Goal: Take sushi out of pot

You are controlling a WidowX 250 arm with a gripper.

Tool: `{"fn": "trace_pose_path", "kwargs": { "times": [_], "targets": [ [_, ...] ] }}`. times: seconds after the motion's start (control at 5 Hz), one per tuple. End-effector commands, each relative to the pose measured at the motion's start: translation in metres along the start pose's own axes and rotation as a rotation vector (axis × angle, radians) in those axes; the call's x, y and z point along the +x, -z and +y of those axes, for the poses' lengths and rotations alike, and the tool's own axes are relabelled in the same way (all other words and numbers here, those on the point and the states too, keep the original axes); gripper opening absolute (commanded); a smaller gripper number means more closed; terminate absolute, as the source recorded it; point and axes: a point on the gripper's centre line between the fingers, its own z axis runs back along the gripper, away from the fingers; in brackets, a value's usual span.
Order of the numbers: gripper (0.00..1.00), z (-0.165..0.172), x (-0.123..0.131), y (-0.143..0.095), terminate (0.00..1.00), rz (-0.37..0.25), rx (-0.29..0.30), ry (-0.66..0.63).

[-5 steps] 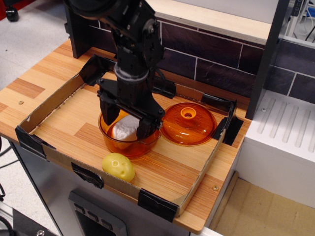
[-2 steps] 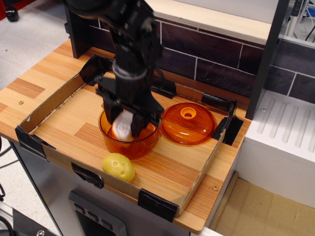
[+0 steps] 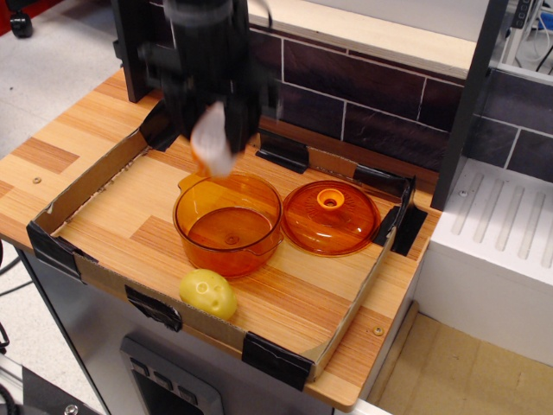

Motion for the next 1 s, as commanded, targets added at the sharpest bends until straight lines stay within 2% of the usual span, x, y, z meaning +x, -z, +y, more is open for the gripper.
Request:
{"fn": "trace_pose_path", "kwargs": {
  "times": [0.0, 0.2, 0.4, 0.6, 0.8],
  "targets": [
    [0.0, 0.016, 0.034, 0.002, 0.0, -0.011, 0.105, -0.04],
    [0.0, 0.018, 0.043, 0.019, 0.0, -0.051, 0.184, 0.195],
    [0.0, 0.021, 0.053, 0.034, 0.0, -0.034, 0.195, 0.359],
    [0.0, 0.024, 0.059, 0.053, 0.0, -0.017, 0.227, 0.485],
    [0.0, 0.024, 0.056, 0.064, 0.0, 0.015, 0.251, 0.53]
  ]
}}
